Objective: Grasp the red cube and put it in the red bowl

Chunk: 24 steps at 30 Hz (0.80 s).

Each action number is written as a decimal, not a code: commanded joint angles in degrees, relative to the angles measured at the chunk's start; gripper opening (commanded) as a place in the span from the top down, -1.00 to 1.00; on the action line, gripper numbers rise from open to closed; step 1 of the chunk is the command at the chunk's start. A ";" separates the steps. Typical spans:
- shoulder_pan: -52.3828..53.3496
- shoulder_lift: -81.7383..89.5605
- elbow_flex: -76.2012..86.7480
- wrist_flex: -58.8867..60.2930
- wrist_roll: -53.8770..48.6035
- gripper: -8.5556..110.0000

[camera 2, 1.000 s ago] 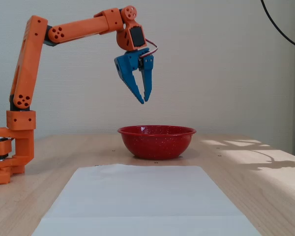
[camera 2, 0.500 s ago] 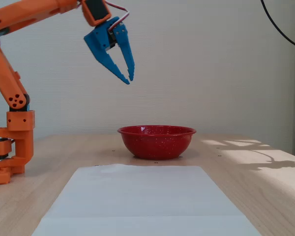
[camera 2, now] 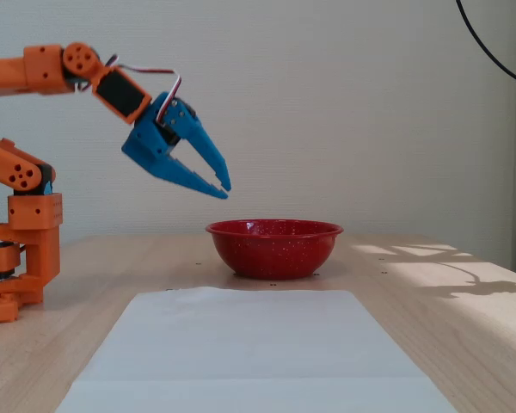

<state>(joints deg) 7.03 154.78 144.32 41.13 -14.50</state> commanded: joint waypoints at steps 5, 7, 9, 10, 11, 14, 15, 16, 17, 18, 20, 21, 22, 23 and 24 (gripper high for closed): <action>-1.49 9.84 11.87 -17.40 0.35 0.85; -1.67 12.13 15.91 -19.34 0.35 0.85; -1.93 15.21 20.48 -21.36 0.53 0.85; -2.02 16.70 22.68 -22.24 0.88 0.85; -2.20 18.28 24.87 -22.76 1.14 0.85; -3.08 22.59 30.85 -23.64 2.20 0.85; -3.25 23.99 32.96 -24.43 2.72 0.85; -3.52 25.31 34.80 -24.52 3.16 0.85; -3.60 26.54 35.60 -22.68 3.34 0.85; -3.69 27.60 35.60 -19.69 2.99 0.85; -3.60 30.23 35.60 -13.62 2.29 0.85; -3.34 31.73 35.60 -10.55 1.85 0.85; -3.08 33.05 35.60 -7.47 1.41 0.85; -2.90 33.93 35.60 -4.66 0.88 0.85; -2.81 33.93 35.60 -2.72 0.44 0.85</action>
<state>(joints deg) 4.48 187.21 179.21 36.47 -12.30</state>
